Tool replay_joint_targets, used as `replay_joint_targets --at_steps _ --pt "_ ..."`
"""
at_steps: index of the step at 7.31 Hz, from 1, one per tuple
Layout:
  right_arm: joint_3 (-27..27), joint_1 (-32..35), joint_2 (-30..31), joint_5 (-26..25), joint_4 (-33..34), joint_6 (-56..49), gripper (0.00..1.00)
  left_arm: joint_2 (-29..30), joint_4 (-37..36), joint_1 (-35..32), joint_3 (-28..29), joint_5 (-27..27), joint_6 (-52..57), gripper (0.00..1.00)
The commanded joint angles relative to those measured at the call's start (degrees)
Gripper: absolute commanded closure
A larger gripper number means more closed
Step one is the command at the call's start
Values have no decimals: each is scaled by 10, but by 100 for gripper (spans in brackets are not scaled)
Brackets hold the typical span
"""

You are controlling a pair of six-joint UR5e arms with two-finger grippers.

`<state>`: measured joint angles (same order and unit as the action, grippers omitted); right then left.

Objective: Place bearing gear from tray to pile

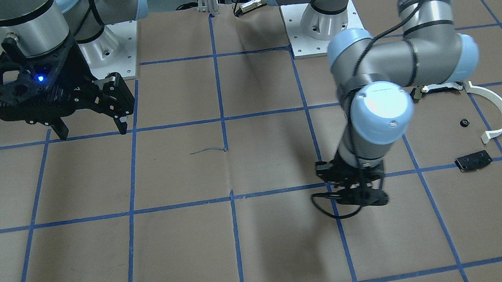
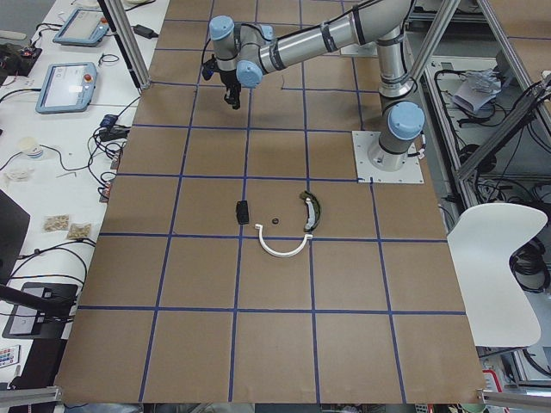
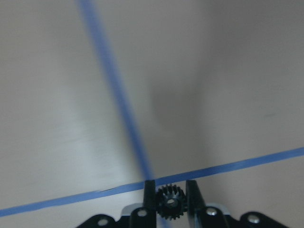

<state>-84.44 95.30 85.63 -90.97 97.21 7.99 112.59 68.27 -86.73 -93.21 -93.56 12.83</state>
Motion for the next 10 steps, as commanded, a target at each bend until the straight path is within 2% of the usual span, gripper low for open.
replay_joint_targets --at_steps 1,2,6,8,10 --pt "0 1 1 1 1 -1 0 -16 10 156 -7 -15 95 100" --pt "0 1 1 1 3 -1 0 -16 -1 220 -26 -13 171 100" --pt "-1 1 1 1 0 4 0 0 0 375 -84 -7 227 100" --pt "-1 1 1 1 1 4 0 1 -10 395 -111 -6 244 100" --pt "-2 1 1 1 1 4 0 8 -10 394 -113 -7 244 100"
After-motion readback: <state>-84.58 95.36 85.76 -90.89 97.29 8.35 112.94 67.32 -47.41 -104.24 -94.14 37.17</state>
